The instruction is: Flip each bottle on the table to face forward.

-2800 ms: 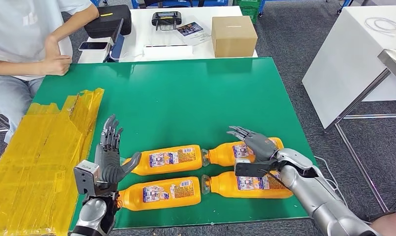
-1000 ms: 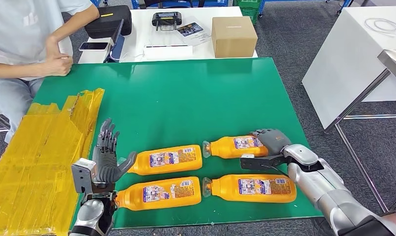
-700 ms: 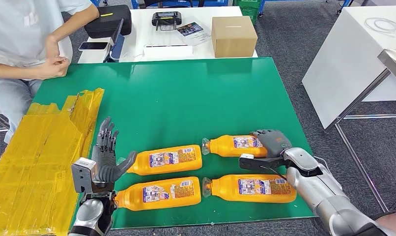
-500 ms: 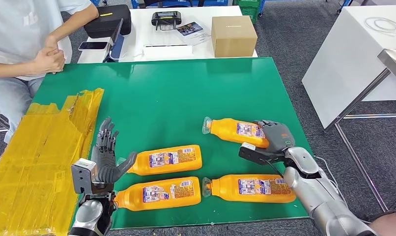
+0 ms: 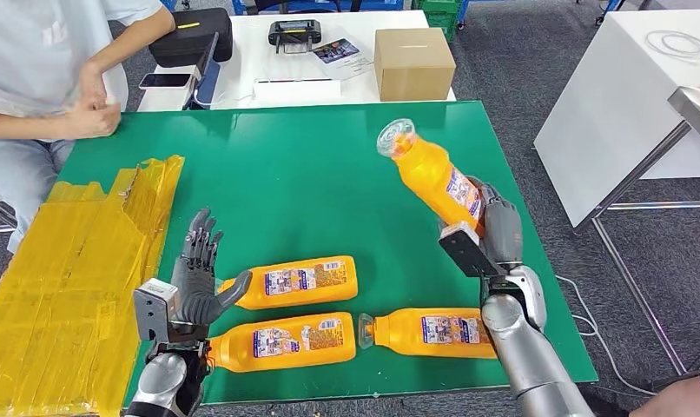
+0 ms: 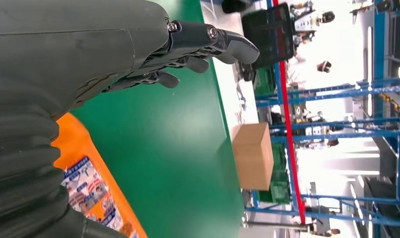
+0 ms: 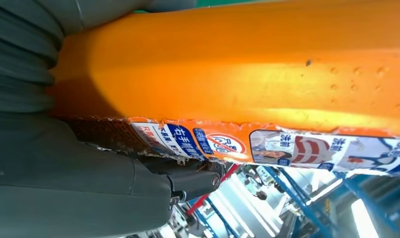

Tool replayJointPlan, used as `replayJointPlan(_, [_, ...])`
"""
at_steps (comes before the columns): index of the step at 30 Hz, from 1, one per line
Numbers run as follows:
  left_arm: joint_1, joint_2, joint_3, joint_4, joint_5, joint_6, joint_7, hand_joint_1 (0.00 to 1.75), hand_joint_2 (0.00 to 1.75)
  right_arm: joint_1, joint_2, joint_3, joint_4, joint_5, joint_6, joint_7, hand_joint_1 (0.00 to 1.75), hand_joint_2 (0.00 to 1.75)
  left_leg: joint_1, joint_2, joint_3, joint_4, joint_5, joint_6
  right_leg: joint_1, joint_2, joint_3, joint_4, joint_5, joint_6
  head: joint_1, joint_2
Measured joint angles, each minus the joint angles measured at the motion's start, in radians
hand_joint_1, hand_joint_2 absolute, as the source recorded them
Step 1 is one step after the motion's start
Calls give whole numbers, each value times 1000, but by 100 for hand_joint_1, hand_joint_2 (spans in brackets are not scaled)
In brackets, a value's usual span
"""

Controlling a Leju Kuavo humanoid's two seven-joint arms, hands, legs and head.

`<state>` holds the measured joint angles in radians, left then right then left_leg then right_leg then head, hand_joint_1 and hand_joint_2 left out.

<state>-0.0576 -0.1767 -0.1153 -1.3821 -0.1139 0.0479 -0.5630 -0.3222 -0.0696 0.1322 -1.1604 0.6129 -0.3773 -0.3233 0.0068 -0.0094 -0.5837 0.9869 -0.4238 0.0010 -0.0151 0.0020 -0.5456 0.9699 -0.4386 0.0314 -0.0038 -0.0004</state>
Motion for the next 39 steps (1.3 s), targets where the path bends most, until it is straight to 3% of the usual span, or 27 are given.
replayJointPlan(4, [-1,4,-10,-4,1,-8,7,0,175,13,30,-20,-34,-23,18,-15,161,175,0,0,0,0,0,0,0,0,0,0,0,0,0,0])
replayJointPlan(10, [-40,15,-36,9,45,-80,80,0,175,29,80,-18,-62,-173,194,-110,146,175,0,0,0,0,0,0,0,0,0,0,0,0,0,0])
replayJointPlan(14, [-88,21,-61,22,65,-117,107,0,175,32,130,18,-62,-200,251,-127,145,175,1,0,0,0,0,0,1,0,0,0,0,0,0,0])
replayJointPlan(29, [-157,32,-148,-2,104,-138,120,0,175,2,231,160,58,-211,303,-132,141,175,1,0,0,0,0,0,1,0,0,0,0,0,0,0])
replayJointPlan(39, [-167,32,-165,-2,105,-140,122,0,175,-13,256,204,114,-204,305,-132,141,175,1,0,0,0,0,0,1,0,0,0,0,0,0,0])
